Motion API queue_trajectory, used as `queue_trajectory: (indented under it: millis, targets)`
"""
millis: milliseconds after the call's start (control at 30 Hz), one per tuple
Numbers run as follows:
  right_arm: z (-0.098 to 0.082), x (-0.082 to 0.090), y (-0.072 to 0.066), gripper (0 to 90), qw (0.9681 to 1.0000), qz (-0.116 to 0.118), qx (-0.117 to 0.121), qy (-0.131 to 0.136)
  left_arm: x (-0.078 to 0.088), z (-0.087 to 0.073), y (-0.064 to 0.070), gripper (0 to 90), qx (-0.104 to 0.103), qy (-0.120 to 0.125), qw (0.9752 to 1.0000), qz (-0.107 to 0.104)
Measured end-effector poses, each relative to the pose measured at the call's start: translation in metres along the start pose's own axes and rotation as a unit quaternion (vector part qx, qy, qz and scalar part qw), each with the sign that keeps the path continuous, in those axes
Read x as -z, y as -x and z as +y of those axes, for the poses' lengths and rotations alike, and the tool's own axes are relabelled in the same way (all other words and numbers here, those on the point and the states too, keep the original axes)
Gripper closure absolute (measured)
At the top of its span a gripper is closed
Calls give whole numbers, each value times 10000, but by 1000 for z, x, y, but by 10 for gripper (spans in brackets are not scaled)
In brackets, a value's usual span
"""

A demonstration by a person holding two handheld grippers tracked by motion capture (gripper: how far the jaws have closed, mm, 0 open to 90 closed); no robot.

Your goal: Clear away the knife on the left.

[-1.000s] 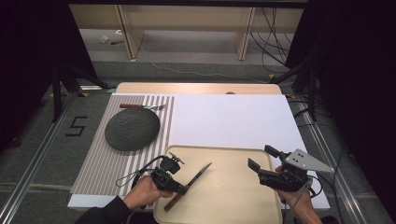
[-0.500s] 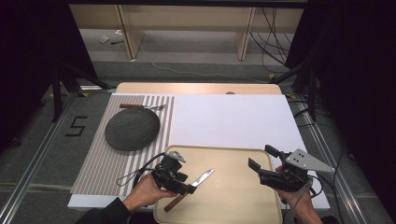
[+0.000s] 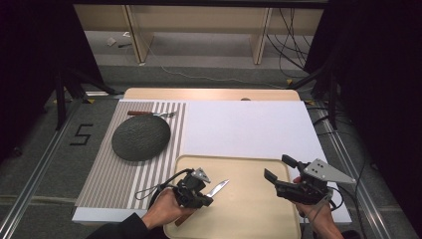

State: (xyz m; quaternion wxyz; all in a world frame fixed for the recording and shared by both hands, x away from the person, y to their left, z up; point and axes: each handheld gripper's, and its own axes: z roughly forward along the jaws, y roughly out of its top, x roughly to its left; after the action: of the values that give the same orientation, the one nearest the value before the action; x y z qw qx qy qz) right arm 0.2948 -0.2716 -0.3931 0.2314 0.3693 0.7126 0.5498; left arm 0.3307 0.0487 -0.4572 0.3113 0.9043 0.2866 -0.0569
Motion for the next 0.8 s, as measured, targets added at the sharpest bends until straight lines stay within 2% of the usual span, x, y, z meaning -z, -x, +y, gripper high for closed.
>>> queue_trajectory:
  millis: [133,400,667,800]
  targets:
    - [0,0,0,229,10000,-5,-24,-15,-4,0,-4,897,183,-61,9997,-128]
    - [0,0,0,229,10000,1,-19,-21,-7,-2,-11,898,362,-227,9989,-203]
    - [0,-1,0,229,10000,1,-24,-12,-9,-4,-17,898,562,-337,9978,-136]
    - [0,0,0,229,10000,0,-33,-3,-8,-5,-18,898,570,-371,9977,-80]
